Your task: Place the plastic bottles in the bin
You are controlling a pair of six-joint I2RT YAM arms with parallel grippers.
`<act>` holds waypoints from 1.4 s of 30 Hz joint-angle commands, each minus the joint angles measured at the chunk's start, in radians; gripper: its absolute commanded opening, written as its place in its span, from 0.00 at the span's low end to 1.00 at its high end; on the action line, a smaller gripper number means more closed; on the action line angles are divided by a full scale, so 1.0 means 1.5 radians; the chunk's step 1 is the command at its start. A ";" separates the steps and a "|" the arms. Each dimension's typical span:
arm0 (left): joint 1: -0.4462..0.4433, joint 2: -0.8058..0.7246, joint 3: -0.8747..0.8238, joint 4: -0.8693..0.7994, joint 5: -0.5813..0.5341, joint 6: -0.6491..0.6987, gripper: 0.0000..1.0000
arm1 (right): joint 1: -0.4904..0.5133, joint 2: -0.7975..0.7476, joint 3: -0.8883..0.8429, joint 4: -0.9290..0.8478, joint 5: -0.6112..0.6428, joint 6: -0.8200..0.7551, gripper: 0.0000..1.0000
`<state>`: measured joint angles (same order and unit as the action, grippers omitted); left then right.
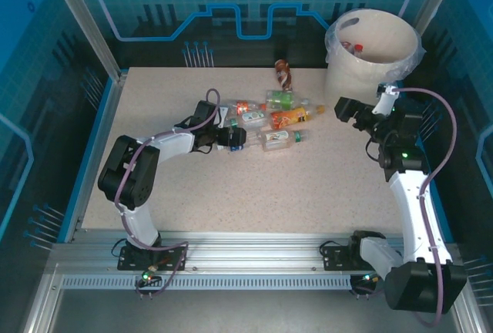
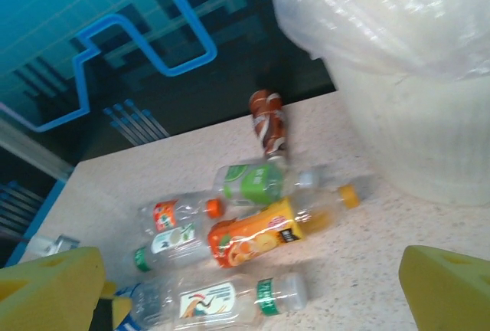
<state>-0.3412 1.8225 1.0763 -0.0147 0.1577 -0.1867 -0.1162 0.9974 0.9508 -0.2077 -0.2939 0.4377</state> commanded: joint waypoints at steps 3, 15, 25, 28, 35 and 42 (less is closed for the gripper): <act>0.002 -0.003 -0.020 0.023 0.029 0.025 0.99 | 0.025 0.018 0.023 0.039 -0.099 -0.010 1.00; -0.092 -0.037 -0.048 -0.003 -0.072 0.076 0.99 | 0.079 0.047 0.056 -0.006 -0.079 -0.060 1.00; -0.176 0.022 -0.016 -0.062 -0.191 0.116 0.89 | 0.087 0.063 0.063 -0.015 -0.065 -0.058 1.00; -0.177 0.041 0.002 -0.074 -0.205 0.088 0.84 | 0.091 0.060 0.060 -0.015 -0.061 -0.065 1.00; -0.176 0.055 0.014 -0.084 -0.220 0.038 0.67 | 0.115 0.038 0.040 0.004 -0.027 -0.088 1.00; -0.176 0.021 -0.037 -0.022 -0.218 -0.002 0.59 | 0.133 0.043 0.045 -0.002 -0.052 -0.113 1.00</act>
<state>-0.6060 1.8870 1.0626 -0.0875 -0.1612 -0.1444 0.0643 1.0698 1.0153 -0.2169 -0.3519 0.3012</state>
